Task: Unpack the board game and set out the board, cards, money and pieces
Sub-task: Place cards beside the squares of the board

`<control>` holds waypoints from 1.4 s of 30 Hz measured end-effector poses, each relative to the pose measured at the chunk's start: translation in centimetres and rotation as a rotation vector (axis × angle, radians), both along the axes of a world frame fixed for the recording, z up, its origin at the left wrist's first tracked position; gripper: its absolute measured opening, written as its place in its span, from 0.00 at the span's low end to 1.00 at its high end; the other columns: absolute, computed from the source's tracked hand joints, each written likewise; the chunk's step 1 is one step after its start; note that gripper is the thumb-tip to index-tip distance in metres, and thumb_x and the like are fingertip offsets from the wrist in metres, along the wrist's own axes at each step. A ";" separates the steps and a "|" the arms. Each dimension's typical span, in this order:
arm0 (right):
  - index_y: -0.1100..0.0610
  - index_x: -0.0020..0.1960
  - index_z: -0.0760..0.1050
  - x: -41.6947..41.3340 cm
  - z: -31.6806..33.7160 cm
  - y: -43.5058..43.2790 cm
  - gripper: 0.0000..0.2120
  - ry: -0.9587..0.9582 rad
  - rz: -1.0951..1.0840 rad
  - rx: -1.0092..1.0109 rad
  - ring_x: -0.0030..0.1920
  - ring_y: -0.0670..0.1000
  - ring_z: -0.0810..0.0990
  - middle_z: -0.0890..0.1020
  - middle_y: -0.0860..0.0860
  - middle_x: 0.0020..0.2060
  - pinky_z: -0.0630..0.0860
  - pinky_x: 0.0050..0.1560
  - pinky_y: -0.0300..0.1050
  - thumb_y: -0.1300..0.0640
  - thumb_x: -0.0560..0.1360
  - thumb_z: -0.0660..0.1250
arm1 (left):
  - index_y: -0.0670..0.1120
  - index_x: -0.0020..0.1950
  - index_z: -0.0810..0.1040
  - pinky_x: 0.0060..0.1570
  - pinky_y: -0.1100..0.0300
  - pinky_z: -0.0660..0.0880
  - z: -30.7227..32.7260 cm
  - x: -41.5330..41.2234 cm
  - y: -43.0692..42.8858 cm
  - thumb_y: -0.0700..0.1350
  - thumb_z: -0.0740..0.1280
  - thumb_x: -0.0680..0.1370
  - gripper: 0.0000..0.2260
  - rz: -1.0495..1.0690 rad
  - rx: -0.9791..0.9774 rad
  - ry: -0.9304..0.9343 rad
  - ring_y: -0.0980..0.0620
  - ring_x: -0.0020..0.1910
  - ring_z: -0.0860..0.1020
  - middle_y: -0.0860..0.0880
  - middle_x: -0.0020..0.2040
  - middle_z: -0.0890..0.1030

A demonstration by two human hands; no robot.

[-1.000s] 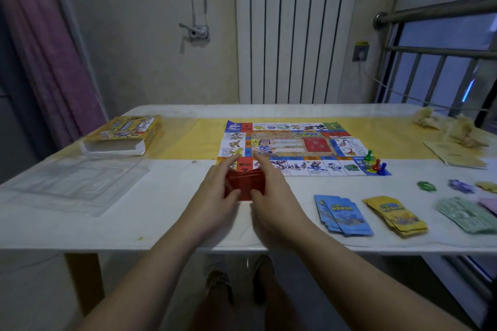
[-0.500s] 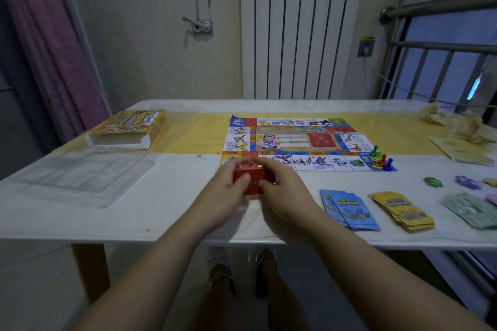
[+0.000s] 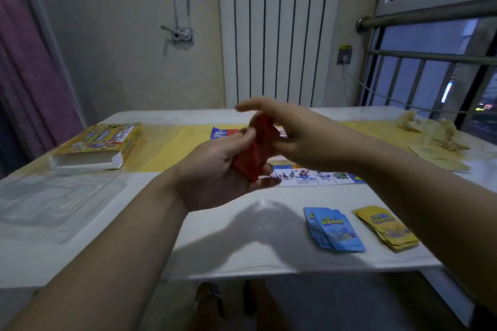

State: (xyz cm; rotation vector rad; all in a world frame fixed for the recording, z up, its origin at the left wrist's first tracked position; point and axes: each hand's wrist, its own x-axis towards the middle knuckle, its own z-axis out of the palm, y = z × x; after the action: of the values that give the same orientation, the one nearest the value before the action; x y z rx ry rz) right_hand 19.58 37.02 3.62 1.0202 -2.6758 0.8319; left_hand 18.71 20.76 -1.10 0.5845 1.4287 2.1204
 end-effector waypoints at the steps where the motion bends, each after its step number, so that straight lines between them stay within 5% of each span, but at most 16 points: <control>1: 0.47 0.73 0.59 -0.3 0.2 0.5 0.31 -0.008 -0.004 -0.027 0.59 0.44 0.74 0.74 0.45 0.60 0.72 0.58 0.34 0.62 0.75 0.66 | 0.46 0.62 0.74 0.49 0.53 0.78 0.2 -0.4 0.7 0.51 0.57 0.77 0.17 0.028 0.050 -0.004 0.51 0.42 0.75 0.46 0.48 0.77; 5: 0.46 0.76 0.52 -1.9 0.5 2.2 0.48 -0.029 -0.041 0.019 0.64 0.38 0.67 0.67 0.42 0.68 0.66 0.54 0.21 0.51 0.65 0.77 | 0.47 0.73 0.65 0.61 0.50 0.65 1.1 -2.4 3.0 0.52 0.57 0.77 0.24 0.074 0.114 0.006 0.45 0.56 0.66 0.42 0.61 0.70; 12: 0.49 0.74 0.58 -5.5 1.0 4.3 0.40 0.110 -0.151 0.034 0.63 0.46 0.72 0.72 0.47 0.64 0.71 0.64 0.43 0.52 0.67 0.73 | 0.49 0.71 0.68 0.68 0.43 0.65 1.9 -6.4 5.6 0.54 0.53 0.81 0.20 0.035 0.060 0.007 0.42 0.67 0.70 0.40 0.71 0.68; 16: 0.49 0.75 0.57 -7.8 0.7 5.5 0.43 0.050 -0.159 0.079 0.65 0.47 0.71 0.71 0.48 0.67 0.72 0.64 0.44 0.51 0.66 0.76 | 0.46 0.68 0.72 0.65 0.45 0.69 1.2 -8.2 6.2 0.51 0.57 0.80 0.19 0.006 0.084 -0.064 0.45 0.57 0.76 0.42 0.62 0.76; 19: 0.49 0.74 0.54 -9.2 0.2 6.1 0.47 -0.007 -0.177 0.025 0.67 0.45 0.68 0.67 0.47 0.70 0.70 0.61 0.34 0.52 0.64 0.78 | 0.45 0.65 0.73 0.63 0.45 0.70 0.8 -9.9 6.9 0.48 0.59 0.79 0.16 0.036 0.141 -0.150 0.43 0.61 0.76 0.39 0.63 0.76; 23: 0.51 0.63 0.63 -10.8 0.0 6.7 0.34 -0.041 -0.166 -0.142 0.61 0.43 0.74 0.74 0.47 0.60 0.73 0.63 0.40 0.56 0.64 0.78 | 0.45 0.69 0.71 0.62 0.47 0.72 1.0 -12.1 7.6 0.51 0.62 0.78 0.21 0.037 0.163 -0.160 0.44 0.60 0.77 0.40 0.66 0.74; 29: 0.51 0.56 0.69 -13.9 0.8 7.5 0.25 -0.102 -0.193 -0.016 0.56 0.45 0.78 0.78 0.47 0.53 0.77 0.59 0.44 0.55 0.64 0.77 | 0.44 0.66 0.74 0.56 0.52 0.76 0.6 -14.4 8.9 0.54 0.58 0.80 0.20 0.024 0.141 -0.150 0.47 0.54 0.78 0.40 0.59 0.77; 33: 0.50 0.55 0.69 -16.7 -0.5 8.4 0.23 -0.183 -0.280 0.254 0.55 0.47 0.77 0.76 0.45 0.53 0.74 0.51 0.35 0.54 0.65 0.77 | 0.51 0.69 0.69 0.54 0.55 0.74 -1.0 -15.8 8.7 0.58 0.54 0.81 0.21 0.294 -0.490 0.290 0.51 0.57 0.78 0.48 0.63 0.77; 37: 0.51 0.61 0.67 -19.4 -3.2 8.9 0.27 -0.283 -0.386 0.634 0.54 0.52 0.73 0.73 0.49 0.59 0.72 0.49 0.44 0.53 0.67 0.76 | 0.53 0.68 0.71 0.64 0.49 0.69 -4.4 -17.9 7.4 0.53 0.61 0.80 0.17 0.343 -1.234 0.809 0.49 0.66 0.70 0.51 0.70 0.69; 42: 0.52 0.65 0.65 -21.0 -4.6 8.1 0.30 -0.359 -0.399 0.774 0.54 0.54 0.71 0.71 0.52 0.63 0.73 0.52 0.48 0.54 0.68 0.76 | 0.53 0.66 0.73 0.66 0.45 0.66 -5.9 -18.3 7.1 0.54 0.61 0.79 0.16 0.141 -1.476 0.816 0.45 0.68 0.66 0.50 0.70 0.68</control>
State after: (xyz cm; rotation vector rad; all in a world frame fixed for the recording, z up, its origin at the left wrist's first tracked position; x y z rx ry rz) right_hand -1.43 45.14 -1.00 0.3972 -3.4315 -0.1465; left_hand 0.38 27.90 -7.00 0.6746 2.9018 0.3374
